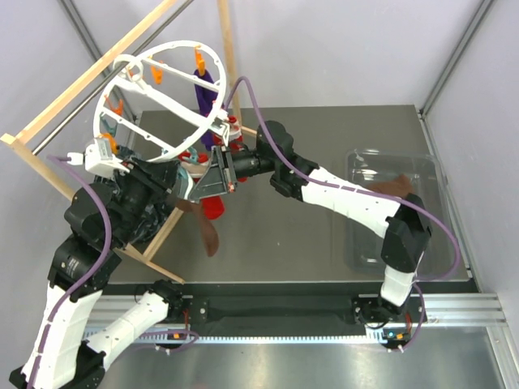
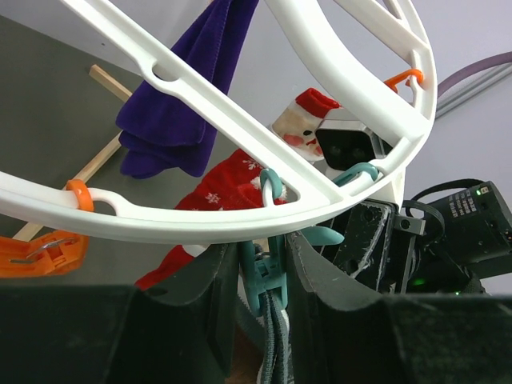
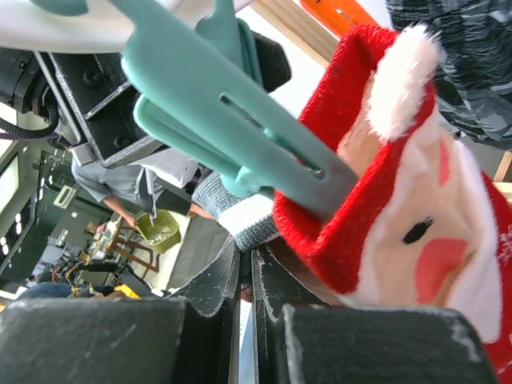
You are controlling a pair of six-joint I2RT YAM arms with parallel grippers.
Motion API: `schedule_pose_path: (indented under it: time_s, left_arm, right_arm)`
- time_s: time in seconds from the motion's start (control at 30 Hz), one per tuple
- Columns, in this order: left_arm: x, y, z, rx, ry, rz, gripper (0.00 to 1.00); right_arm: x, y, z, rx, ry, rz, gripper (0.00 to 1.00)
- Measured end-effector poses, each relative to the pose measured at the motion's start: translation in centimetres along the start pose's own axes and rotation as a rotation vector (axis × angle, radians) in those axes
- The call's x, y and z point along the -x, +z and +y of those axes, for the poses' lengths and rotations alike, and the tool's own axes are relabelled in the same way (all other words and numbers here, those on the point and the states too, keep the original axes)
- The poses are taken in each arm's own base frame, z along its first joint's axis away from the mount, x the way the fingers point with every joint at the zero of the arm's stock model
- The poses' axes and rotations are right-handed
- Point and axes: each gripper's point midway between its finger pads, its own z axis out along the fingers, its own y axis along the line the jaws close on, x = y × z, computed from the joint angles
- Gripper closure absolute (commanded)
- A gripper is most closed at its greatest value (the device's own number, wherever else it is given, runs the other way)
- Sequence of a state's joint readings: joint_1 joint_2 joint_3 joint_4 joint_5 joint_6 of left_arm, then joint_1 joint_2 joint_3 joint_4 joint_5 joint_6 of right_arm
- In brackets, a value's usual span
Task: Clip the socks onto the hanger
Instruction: Clamp the sock onto the hanger.
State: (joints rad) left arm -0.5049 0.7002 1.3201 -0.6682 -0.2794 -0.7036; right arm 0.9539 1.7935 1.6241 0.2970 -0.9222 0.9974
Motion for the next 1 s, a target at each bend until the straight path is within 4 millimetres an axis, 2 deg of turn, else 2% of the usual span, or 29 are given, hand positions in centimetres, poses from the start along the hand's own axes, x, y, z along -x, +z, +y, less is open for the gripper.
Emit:
schedule_pose_path:
  time_s: [0.13,0.17,0.23,0.27,0.37,0.5,0.6,0.7,0.77,0.9,0.93,1.0]
  left_arm:
    - [0.0,0.0,0.0,0.003,0.000,-0.002,0.99]
    - [0.0,0.0,0.1,0.003,0.000,-0.002,0.96]
    - [0.1,0.0,0.1,0.006,0.000,-0.004,0.83]
    - [0.1,0.0,0.1,0.006,0.000,-0.005,0.69]
    - [0.1,-0.1,0.1,0.005,0.003,-0.005,0.48]
    - [-0.1,-0.5,-0.2,-0.019,0.007,0.010,0.37]
    - [-0.1,-0.8,-0.3,-0.030,0.015,0.011,0.36]
    - [-0.2,-1.1,-0.3,-0.039,0.024,0.014,0.45]
    - [-0.1,-1.6,-0.3,-0.050,0.032,0.013,0.48]
    - [0.5,-3.2,0.0,-0.069,0.032,-0.018,0.56]
    - [0.7,-3.8,0.2,-0.070,0.030,-0.032,0.62]
    - [1.2,-5.0,0.8,-0.066,0.021,-0.064,0.62]
  right_arm:
    - [0.1,0.1,-0.3,-0.001,0.000,-0.001,1.00]
    - [0.1,0.2,-0.4,0.000,-0.001,-0.002,1.00]
    - [0.2,0.3,-0.5,0.001,-0.002,-0.002,1.00]
    - [0.2,0.3,-0.4,0.002,-0.003,-0.002,1.00]
    - [0.2,0.3,-0.5,0.002,-0.003,-0.002,1.00]
    - [0.2,0.3,-0.5,0.001,-0.001,-0.003,1.00]
    - [0.2,0.3,-0.5,0.000,-0.001,-0.005,1.00]
    - [0.3,0.3,-0.6,-0.006,-0.005,-0.008,1.00]
    - [0.4,0.2,-1.0,-0.018,-0.010,-0.011,1.00]
    - [0.8,-0.3,-2.4,-0.080,-0.014,-0.022,1.00]
    - [1.0,-0.5,-2.7,-0.098,-0.014,-0.025,1.00]
    - [1.6,-0.9,-3.3,-0.130,-0.025,-0.038,1.00]
